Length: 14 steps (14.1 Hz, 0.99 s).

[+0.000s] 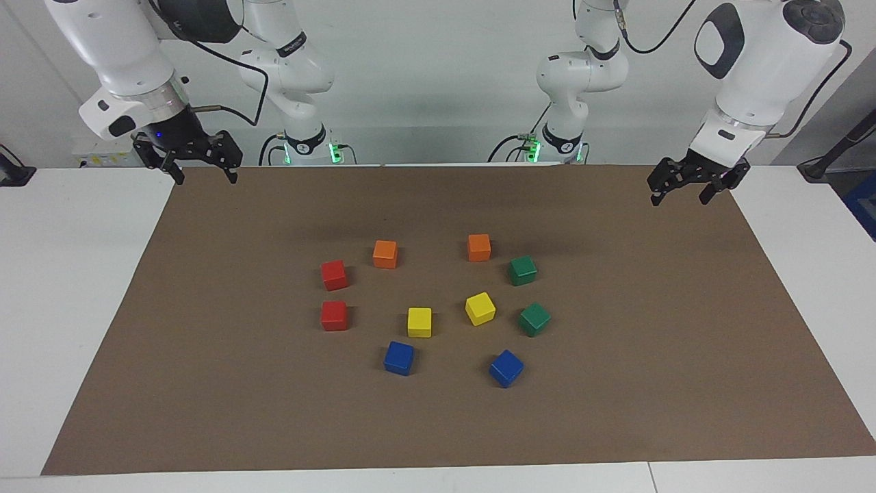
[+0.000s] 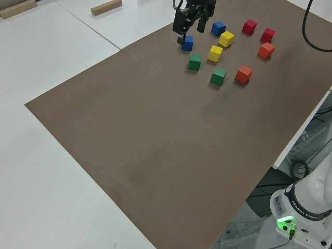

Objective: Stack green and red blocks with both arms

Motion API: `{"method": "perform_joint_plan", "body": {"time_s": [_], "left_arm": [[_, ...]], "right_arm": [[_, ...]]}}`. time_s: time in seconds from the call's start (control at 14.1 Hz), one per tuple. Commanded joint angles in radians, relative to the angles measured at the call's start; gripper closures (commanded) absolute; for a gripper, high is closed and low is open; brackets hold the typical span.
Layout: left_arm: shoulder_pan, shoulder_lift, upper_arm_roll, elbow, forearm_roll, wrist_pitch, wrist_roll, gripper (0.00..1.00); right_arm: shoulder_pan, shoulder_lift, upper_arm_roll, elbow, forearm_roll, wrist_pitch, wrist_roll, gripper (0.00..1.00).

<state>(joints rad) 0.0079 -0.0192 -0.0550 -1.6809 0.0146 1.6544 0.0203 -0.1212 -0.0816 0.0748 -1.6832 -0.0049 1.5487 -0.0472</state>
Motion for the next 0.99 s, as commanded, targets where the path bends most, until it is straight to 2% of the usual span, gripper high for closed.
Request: {"method": "perform_joint_plan", "body": {"time_s": [0.0,0.57,0.92], "left_arm": [[0.004,-0.015,0.001,-0.006,0.002,0.008,0.004,0.0],[-0.002,-0.018,0.001,-0.016,0.004,0.005,0.004,0.0],[-0.012,-0.028,0.001,-0.035,0.004,0.001,-0.002,0.0]], "right_arm": [[-0.015,-0.026,0.01,-0.027,0.017,0.001,0.017,0.0],[-0.012,-0.027,0.01,-0.032,0.017,0.001,0.018,0.0],[0.0,-0.053,0.011,-0.079,0.017,0.017,0.02,0.0]]}}
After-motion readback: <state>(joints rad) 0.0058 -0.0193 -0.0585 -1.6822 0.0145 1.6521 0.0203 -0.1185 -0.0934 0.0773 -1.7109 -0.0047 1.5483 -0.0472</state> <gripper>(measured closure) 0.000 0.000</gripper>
